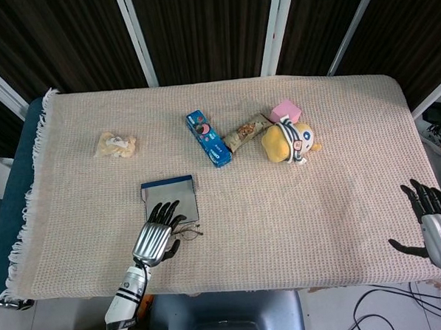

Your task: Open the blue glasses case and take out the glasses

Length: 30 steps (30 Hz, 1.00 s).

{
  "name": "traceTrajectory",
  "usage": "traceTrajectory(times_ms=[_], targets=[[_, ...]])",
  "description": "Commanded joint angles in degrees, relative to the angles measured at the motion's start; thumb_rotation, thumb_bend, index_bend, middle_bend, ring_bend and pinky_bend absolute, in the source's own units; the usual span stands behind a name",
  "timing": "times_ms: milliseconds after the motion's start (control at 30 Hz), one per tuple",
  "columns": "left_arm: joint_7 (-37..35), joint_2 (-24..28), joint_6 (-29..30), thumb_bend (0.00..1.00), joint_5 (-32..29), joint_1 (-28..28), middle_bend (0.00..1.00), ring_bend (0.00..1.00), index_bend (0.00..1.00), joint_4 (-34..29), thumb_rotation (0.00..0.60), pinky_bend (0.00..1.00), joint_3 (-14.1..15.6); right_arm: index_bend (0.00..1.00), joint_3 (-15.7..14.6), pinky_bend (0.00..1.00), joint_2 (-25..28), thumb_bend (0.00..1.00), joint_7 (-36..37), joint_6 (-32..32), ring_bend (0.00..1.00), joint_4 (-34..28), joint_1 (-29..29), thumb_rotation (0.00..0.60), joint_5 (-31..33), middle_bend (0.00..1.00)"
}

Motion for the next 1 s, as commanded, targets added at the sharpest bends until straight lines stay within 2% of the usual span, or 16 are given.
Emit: traceTrajectory(times_ms=[33,367,600,1000], targets=[[2.2,-1.4,-0.4,0.38,-2.1,0.0,0.00,0.00,0.31,1.1,0.600,0.02,-0.6,0.00,0.0,0.00,0.0,0.06,0.0,0.0,0.00,0.0,0.0,0.600,0.1,0.00],[6.2,-3.0,0.2,0.37,-4.9,0.0,0.00,0.00,0.35,0.6,0.600,0.04,-1.6,0.00,0.0,0.00,-0.1,0.06,-0.5,-0.3,0.00,-0.1,0.1,0.600,0.2,0.00],[8.9,-5.1,-0.4,0.37,-8.1,-1.0,0.00,0.00,0.37,2.6,0.600,0.04,-3.2,0.00,-0.1,0.00,0.2,0.06,0.3,0.1,0.00,-0.1,0.0,0.600,-0.3,0.00],[9.8,-6.2,-1.0,0.36,-9.8,-1.8,0.03,0.00,0.41,3.8,0.600,0.04,-3.7,0.00,0.0,0.00,0.6,0.06,1.5,0.8,0.00,0.1,-0.3,0.600,-0.5,0.00]])
